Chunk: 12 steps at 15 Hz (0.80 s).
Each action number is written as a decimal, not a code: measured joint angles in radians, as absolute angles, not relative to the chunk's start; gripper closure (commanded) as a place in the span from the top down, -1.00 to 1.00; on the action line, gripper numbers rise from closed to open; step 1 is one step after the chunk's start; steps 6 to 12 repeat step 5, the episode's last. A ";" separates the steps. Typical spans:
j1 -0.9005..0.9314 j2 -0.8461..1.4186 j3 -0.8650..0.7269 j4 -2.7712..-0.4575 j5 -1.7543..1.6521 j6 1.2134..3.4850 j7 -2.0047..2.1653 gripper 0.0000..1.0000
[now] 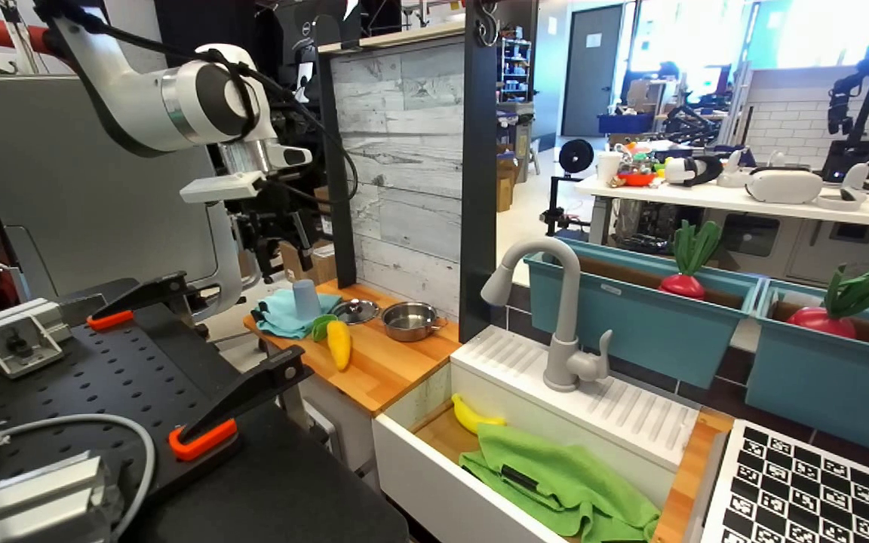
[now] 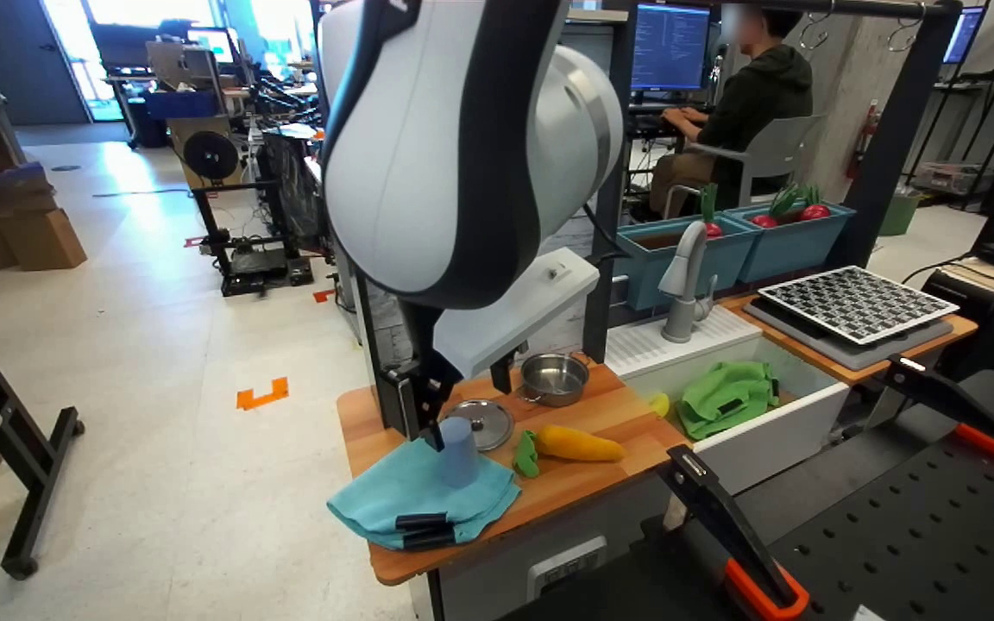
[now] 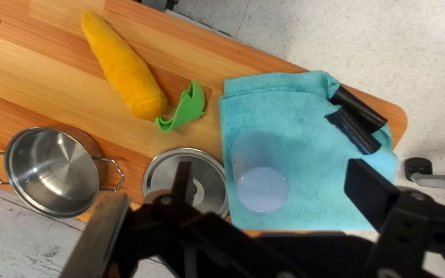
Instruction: Put the cup on the blue cloth
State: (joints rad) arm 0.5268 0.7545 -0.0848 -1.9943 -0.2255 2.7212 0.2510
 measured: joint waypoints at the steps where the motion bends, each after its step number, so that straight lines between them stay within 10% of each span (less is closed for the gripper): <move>1: 0.527 0.741 -0.085 -2.010 -0.226 2.725 0.251 1.00; 12: 0.527 0.732 -0.085 -2.024 -0.226 2.728 0.251 1.00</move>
